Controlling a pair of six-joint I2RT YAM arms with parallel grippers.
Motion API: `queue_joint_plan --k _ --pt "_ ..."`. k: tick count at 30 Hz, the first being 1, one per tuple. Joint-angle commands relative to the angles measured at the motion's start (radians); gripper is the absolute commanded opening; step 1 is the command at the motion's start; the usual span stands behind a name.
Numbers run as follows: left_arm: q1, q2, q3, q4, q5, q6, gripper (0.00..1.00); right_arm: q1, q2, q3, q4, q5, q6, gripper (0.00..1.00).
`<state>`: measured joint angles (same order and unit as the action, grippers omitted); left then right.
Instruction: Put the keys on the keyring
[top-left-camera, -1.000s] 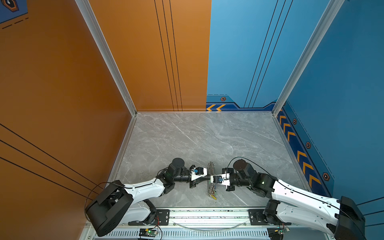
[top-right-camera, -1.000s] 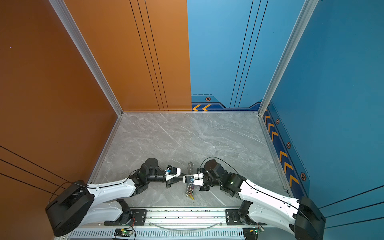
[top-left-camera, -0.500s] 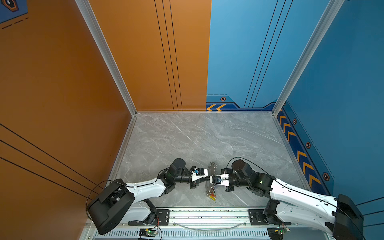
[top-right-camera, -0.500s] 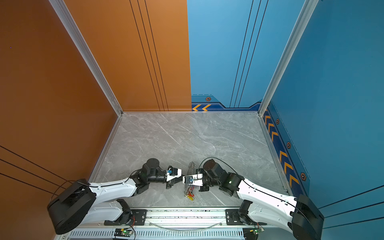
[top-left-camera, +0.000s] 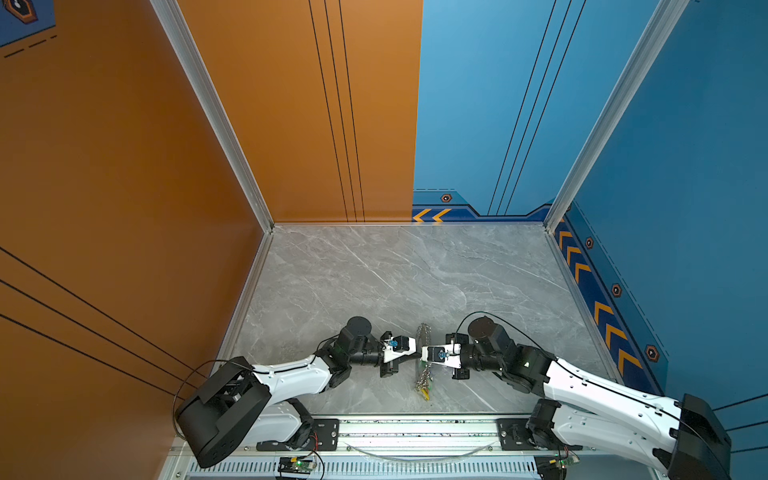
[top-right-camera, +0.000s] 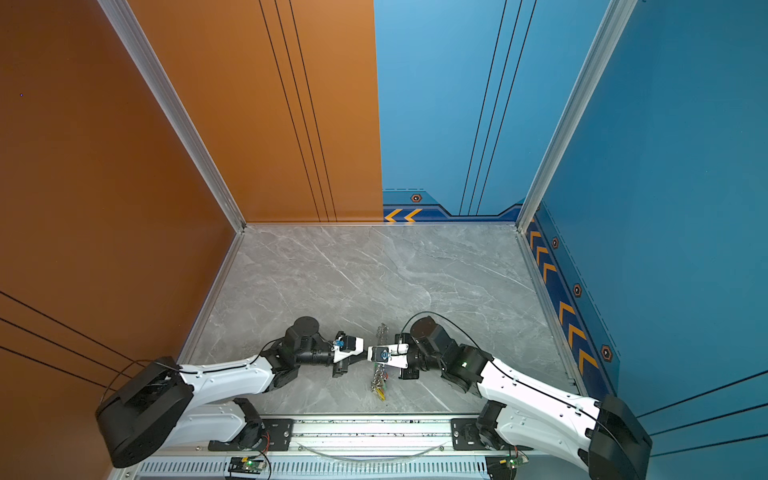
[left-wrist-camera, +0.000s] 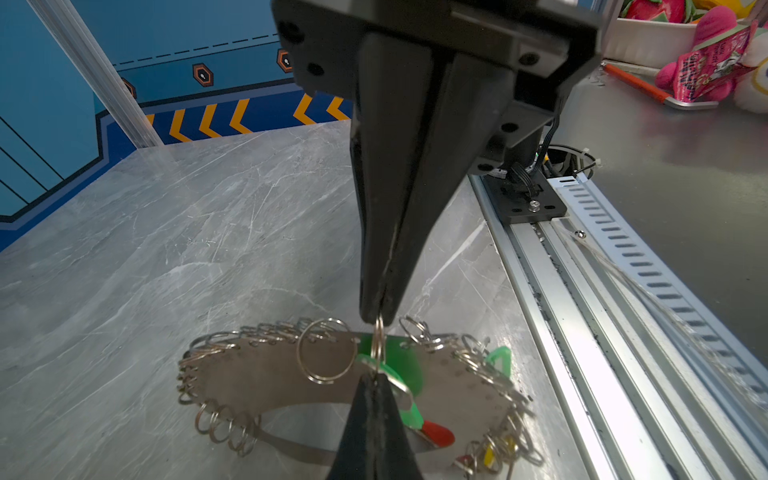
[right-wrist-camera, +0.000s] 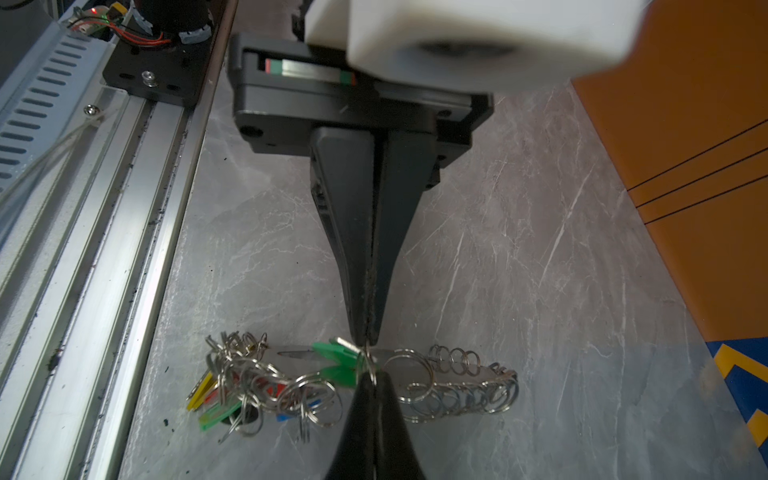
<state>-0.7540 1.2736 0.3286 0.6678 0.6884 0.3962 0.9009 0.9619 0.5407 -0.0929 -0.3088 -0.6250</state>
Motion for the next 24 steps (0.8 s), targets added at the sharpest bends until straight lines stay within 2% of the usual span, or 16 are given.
queue_joint_plan --k 1,5,9,11,13,16,20,24 --pt "-0.005 -0.008 0.006 -0.024 -0.039 0.017 0.0 -0.017 -0.032 -0.003 0.092 0.03 0.05 0.0" --pt "-0.008 -0.006 0.004 -0.024 -0.047 0.021 0.0 -0.031 -0.032 -0.008 0.124 0.049 0.085 0.0" --pt "-0.009 0.0 0.005 -0.024 -0.055 0.024 0.0 -0.056 -0.039 -0.023 0.206 0.028 0.171 0.0" --pt "-0.01 0.003 0.006 -0.024 -0.06 0.023 0.03 -0.057 -0.035 -0.025 0.229 0.02 0.196 0.0" --pt "-0.011 -0.001 0.007 -0.024 -0.075 0.018 0.11 -0.057 -0.025 -0.028 0.247 0.009 0.208 0.0" --pt "-0.005 -0.031 0.001 -0.024 -0.112 0.0 0.16 -0.056 -0.019 -0.039 0.251 0.002 0.195 0.0" --pt "0.014 -0.099 -0.021 -0.011 -0.148 -0.027 0.18 -0.063 -0.026 -0.048 0.223 -0.021 0.163 0.0" --pt "0.027 -0.121 -0.033 0.019 -0.13 -0.055 0.19 -0.071 -0.02 -0.047 0.2 -0.078 0.137 0.0"
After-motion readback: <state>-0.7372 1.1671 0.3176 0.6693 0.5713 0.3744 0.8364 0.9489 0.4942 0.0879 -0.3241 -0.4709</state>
